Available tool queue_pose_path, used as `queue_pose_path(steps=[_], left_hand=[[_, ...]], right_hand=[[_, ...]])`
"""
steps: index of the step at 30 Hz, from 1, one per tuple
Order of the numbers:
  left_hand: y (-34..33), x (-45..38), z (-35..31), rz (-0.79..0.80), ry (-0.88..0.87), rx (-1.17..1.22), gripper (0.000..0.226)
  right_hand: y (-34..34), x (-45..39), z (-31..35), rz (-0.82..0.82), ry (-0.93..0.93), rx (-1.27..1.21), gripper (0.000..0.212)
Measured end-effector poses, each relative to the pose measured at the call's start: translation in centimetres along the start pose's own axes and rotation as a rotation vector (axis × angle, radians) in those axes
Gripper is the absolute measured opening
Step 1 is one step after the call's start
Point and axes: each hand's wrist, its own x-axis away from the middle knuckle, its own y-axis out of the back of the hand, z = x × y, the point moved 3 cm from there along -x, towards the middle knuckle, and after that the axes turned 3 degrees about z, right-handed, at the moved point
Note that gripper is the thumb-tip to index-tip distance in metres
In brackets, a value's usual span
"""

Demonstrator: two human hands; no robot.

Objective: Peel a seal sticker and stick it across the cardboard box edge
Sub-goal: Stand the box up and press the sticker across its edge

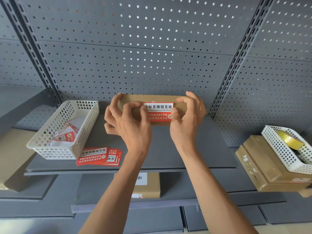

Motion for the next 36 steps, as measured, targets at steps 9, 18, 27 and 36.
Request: queue_pose_path(steps=[9, 18, 27, 36], left_hand=[[-0.9, 0.0, -0.2, -0.043, -0.001, -0.055, 0.036], [-1.5, -0.1, -0.1, -0.113, -0.008, -0.037, 0.034], [-1.5, -0.1, -0.1, -0.117, 0.01, -0.024, 0.022], [-0.5, -1.0, -0.2, -0.057, 0.048, 0.028, 0.016]], right_hand=[[-1.6, 0.3, 1.6, -0.091, -0.018, 0.268, 0.063], [-2.2, 0.2, 1.6, -0.132, -0.027, 0.368, 0.067], [-2.1, 0.2, 1.0, -0.144, -0.012, 0.306, 0.051], [-1.8, 0.1, 0.7, -0.146, -0.044, 0.26, 0.032]])
